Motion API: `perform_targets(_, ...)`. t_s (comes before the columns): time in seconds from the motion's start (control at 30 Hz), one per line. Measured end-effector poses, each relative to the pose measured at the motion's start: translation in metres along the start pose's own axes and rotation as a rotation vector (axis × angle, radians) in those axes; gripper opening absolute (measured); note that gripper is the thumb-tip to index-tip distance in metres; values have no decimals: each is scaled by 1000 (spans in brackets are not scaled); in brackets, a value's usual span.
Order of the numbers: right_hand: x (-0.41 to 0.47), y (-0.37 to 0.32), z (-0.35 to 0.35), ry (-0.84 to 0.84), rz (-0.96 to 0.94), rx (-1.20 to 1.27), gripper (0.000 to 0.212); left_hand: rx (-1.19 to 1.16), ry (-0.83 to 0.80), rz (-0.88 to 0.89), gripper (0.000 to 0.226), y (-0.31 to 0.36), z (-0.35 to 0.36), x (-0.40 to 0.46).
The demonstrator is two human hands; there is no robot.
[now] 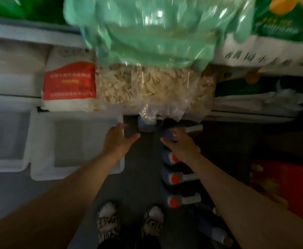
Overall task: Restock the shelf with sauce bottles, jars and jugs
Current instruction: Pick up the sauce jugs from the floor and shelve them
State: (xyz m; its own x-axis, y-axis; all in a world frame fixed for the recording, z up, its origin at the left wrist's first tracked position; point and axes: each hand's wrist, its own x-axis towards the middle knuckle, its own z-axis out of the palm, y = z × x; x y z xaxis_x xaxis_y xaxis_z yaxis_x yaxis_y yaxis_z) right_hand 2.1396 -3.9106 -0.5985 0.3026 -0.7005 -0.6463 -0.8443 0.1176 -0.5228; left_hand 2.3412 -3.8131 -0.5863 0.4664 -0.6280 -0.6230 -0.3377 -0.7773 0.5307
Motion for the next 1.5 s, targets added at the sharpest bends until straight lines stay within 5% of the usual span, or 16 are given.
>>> perform_targets(0.27, 132, 43, 73, 164, -127, 270, 61, -123, -17, 131, 41, -37, 85, 117)
perform_targets(0.5, 186, 80, 112, 208, -192, 433, 68, -324, -131, 203, 101, -63, 138, 187)
perform_targets(0.63, 192, 85, 129, 284, -193, 526, 72, -424, -120, 244, 88, -63, 148, 204)
perform_targets(0.73, 188, 85, 139, 330, -189, 485, 68, -451, -108, 262, 98, -75, 147, 208)
perform_targets(1.07, 189, 91, 150, 231, -184, 671, 37, -459, -116, 288, 103, -108, 143, 201)
perform_targets(1.27, 184, 83, 145, 218, -156, 703, 36, -461, -112, 235, 101, -107, 143, 196)
perform_targets(1.5, 140, 72, 144, 140, 59, 611, 46, -399, -187, -29, 95, -103, 133, 142)
